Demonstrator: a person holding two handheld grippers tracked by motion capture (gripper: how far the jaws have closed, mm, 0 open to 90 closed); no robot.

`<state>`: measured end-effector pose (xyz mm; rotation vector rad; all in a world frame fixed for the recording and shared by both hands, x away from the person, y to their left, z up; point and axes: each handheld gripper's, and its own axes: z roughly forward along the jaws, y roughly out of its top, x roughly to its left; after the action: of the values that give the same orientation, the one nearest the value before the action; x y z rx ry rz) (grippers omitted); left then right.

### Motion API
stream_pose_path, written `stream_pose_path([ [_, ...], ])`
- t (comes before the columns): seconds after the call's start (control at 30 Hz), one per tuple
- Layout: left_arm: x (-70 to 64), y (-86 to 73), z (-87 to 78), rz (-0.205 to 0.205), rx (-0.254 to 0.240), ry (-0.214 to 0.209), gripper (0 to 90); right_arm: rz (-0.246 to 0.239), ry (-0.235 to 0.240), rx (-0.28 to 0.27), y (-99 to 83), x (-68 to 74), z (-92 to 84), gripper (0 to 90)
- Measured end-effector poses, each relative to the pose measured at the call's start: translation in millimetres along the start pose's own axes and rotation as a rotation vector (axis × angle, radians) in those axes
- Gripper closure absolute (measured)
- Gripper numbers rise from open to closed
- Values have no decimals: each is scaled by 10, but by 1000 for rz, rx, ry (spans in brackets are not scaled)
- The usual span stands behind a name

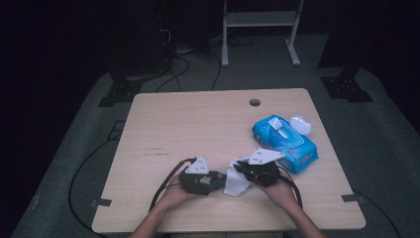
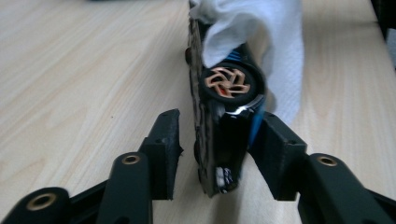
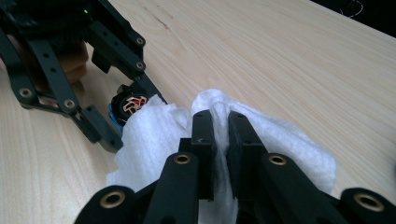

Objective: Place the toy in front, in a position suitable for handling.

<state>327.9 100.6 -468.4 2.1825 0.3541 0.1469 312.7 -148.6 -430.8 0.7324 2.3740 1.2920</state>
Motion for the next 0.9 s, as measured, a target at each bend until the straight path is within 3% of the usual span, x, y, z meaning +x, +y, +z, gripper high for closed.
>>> stream_pose_path([
  [0.07,-7,11,13,2,6,-1,534,-1,-2,-3,-4,6,2,814],
  [0.2,-38,24,11,24,-4,3,659,-22,-2,-1,14,49,22,815],
  [0.3,-41,17,-18,49,0,9,669,-39,0,1,30,77,46,818],
  [0.43,-43,9,-14,49,-2,7,670,-27,0,2,38,95,52,819],
  [0.5,-39,7,1,49,-2,4,669,-13,29,-9,54,141,85,818],
  [0.6,-45,4,1,55,-1,5,668,-43,40,-27,84,238,130,818],
  [0.63,-44,0,-4,55,-1,2,668,-46,78,-33,113,273,153,818],
  [0.73,-40,-1,-11,53,3,0,671,-50,70,-27,100,249,142,818],
  [0.9,-24,-7,-33,48,2,3,682,-17,-19,-6,-19,37,-28,820],
])
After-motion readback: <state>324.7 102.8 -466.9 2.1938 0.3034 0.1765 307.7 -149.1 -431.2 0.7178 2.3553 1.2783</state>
